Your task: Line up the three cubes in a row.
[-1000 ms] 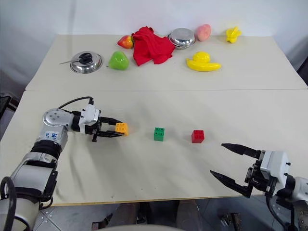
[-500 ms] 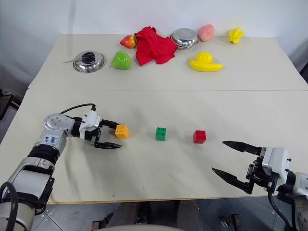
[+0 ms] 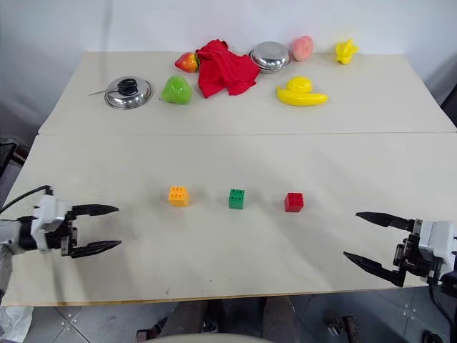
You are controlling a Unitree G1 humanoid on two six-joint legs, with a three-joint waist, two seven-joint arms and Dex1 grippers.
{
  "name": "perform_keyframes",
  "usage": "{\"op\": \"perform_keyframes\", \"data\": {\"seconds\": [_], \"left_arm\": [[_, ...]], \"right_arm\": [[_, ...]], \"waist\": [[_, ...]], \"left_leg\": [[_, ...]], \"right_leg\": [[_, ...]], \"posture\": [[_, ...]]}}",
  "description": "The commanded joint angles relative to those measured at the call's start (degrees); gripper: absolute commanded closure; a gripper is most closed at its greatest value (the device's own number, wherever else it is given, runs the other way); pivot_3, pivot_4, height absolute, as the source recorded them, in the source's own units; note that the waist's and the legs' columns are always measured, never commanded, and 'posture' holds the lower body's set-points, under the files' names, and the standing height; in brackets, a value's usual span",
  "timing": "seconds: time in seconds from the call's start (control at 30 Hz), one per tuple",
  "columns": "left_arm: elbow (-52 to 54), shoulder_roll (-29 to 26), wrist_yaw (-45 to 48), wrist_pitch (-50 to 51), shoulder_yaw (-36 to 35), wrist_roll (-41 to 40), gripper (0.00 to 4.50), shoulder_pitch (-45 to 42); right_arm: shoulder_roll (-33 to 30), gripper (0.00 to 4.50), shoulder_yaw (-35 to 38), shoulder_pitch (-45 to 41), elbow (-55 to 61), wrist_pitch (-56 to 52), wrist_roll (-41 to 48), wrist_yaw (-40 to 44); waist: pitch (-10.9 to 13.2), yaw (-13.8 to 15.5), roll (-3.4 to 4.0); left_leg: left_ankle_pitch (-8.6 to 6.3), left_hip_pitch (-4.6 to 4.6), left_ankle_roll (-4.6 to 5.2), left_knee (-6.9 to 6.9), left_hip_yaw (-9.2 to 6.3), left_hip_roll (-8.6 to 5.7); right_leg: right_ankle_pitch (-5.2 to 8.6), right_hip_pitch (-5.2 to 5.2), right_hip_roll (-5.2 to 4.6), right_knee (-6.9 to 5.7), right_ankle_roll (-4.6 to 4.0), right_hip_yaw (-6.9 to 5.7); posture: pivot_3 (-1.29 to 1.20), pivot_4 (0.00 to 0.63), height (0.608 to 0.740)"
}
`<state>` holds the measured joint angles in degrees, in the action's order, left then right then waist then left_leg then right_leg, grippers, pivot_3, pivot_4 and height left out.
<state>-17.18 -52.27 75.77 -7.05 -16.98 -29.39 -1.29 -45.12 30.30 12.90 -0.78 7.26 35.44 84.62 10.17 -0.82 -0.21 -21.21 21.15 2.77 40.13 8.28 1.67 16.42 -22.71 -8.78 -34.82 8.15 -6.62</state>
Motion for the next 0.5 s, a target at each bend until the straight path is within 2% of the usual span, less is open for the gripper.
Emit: {"op": "perform_keyframes", "data": {"seconds": [0.03,0.17,0.23,0.5], "left_arm": [[11.86,3.89,-8.49,4.95,-6.56,-5.01,0.04,4.54],[15.54,6.13,-8.78,6.0,-7.09,-4.95,0.04,6.28],[14.5,6.2,-8.22,5.21,-6.03,-3.52,0.04,5.17],[10.34,5.63,-4.57,5.02,-2.63,-1.36,0.04,-0.54]], "right_arm": [[0.75,0.0,0.53,-4.83,-1.79,0.86,3.38,0.73],[2.13,0.0,-1.89,-7.04,-2.25,1.54,3.27,2.41],[2.83,0.0,-2.82,-7.36,-2.24,2.06,2.96,2.66],[3.23,0.0,-4.17,-7.85,-2.58,4.11,2.51,2.85]], "waist": [[-0.01,-0.18,0.09],[0.0,0.0,0.12],[-0.01,0.29,0.12],[-0.01,0.6,0.14]], "left_leg": [[-0.01,-0.02,-0.02,0.0,0.01,-0.01],[-0.01,-0.06,-0.04,-0.01,0.0,-0.01],[-0.02,-0.06,-0.08,-0.01,0.01,0.02],[-0.03,-0.06,-0.08,0.01,0.11,-0.01]], "right_leg": [[0.0,0.02,-0.04,0.02,0.0,0.05],[0.02,0.03,-0.33,-0.04,-0.05,-0.03],[0.05,0.02,0.06,-0.08,-0.11,-0.09],[0.04,0.0,0.15,-0.08,-0.08,-0.02]], "posture": [[0.0,0.15,0.74],[0.0,0.15,0.74],[0.0,0.15,0.74],[0.0,0.15,0.74]]}}
